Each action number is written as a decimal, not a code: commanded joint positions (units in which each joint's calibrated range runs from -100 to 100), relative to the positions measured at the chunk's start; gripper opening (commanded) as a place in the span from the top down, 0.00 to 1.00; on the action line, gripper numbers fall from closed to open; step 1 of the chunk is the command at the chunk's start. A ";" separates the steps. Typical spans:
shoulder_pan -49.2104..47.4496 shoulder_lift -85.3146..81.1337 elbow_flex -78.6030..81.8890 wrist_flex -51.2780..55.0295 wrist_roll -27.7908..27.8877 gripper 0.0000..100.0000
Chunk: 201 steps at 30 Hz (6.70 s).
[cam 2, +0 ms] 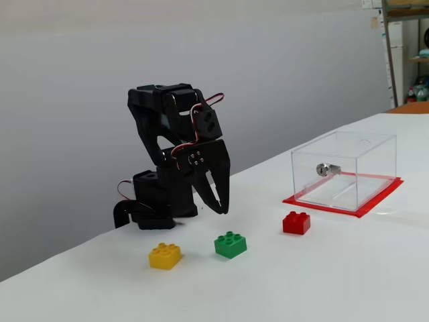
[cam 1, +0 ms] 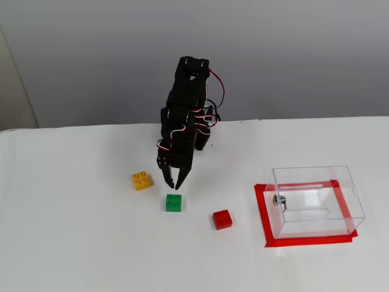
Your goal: Pick the green lego brick and place it into the transparent box
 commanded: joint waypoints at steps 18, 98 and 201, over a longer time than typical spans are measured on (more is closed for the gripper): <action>-8.44 3.75 -1.63 -2.43 3.37 0.82; -7.33 25.73 0.09 -18.27 3.42 0.90; -81.64 42.87 -54.89 -14.96 -5.66 0.90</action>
